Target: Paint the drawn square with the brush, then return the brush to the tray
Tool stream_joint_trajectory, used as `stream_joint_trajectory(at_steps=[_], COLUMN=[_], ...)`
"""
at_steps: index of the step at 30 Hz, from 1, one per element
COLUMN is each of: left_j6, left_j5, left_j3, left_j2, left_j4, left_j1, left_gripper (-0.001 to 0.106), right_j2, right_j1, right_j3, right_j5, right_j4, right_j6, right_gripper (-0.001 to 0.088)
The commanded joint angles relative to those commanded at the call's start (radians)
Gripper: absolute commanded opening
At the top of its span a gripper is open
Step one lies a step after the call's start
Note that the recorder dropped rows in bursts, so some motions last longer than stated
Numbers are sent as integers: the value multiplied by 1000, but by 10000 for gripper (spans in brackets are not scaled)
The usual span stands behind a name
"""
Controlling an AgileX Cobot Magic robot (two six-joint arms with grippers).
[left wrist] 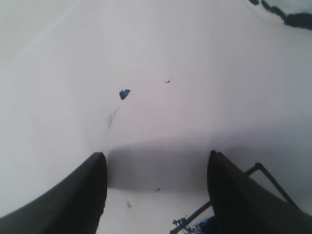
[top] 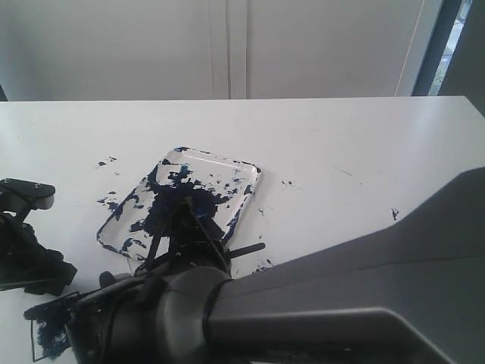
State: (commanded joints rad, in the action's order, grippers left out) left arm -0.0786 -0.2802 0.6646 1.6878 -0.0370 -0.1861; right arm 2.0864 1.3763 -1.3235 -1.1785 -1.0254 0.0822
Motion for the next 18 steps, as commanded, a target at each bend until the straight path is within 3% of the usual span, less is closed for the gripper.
stream_joint_trajectory(at_steps=[18], left_j6=[0], left_j5=[0], left_j3=[0], left_j2=[0], left_j4=[0], left_j1=[0], left_gripper=[640], right_j2=[8], right_j1=[15], right_j3=[-5], right_j5=[-43], right_j4=[87], right_j6=[-159], right_gripper=[0])
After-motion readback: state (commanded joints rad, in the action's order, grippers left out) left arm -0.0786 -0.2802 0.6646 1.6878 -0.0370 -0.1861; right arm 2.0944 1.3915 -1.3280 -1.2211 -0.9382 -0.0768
